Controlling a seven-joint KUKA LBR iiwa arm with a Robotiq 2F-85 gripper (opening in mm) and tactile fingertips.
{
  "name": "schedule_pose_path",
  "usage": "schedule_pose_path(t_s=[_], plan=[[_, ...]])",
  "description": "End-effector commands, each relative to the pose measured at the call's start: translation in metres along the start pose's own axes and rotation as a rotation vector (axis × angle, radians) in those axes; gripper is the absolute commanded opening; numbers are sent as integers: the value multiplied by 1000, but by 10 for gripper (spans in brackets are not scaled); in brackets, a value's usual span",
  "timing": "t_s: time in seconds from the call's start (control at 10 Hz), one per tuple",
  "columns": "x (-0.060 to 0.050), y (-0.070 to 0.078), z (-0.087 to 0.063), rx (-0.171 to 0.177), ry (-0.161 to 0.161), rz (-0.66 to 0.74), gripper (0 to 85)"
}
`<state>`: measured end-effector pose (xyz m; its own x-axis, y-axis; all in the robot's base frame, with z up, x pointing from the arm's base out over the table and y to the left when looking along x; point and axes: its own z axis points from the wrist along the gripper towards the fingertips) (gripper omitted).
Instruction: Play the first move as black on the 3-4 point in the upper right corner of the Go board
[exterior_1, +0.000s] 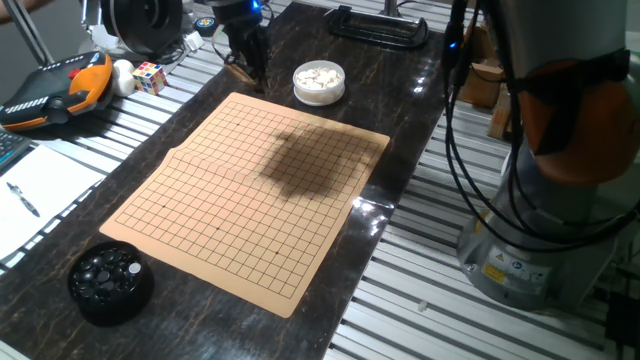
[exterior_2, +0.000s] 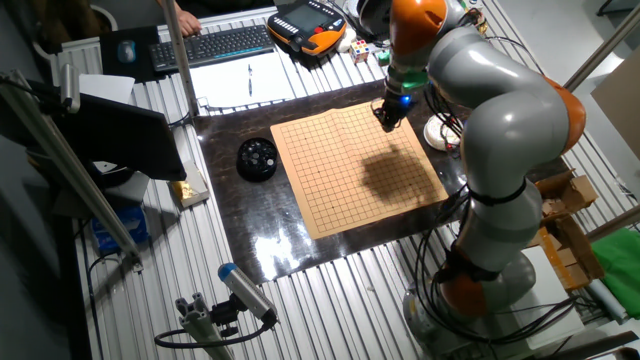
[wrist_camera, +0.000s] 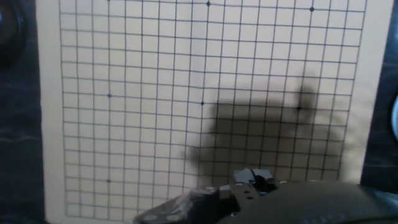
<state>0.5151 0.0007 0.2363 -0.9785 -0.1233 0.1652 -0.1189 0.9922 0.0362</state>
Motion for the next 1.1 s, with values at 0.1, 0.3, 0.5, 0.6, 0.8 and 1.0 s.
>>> schedule_pose_path(t_s=[0.1, 0.3, 0.5, 0.6, 0.8, 1.0], plan=[[0, 0, 0, -22, 20, 0, 7], [-7, 12, 1, -42, 28, 39, 7], [-22, 45, 1, -49, 6, 87, 7], [-30, 71, 0, -49, -6, 135, 7], [-37, 120, -2, -37, -21, 220, 7], [-38, 172, 0, -18, -28, 314, 7]])
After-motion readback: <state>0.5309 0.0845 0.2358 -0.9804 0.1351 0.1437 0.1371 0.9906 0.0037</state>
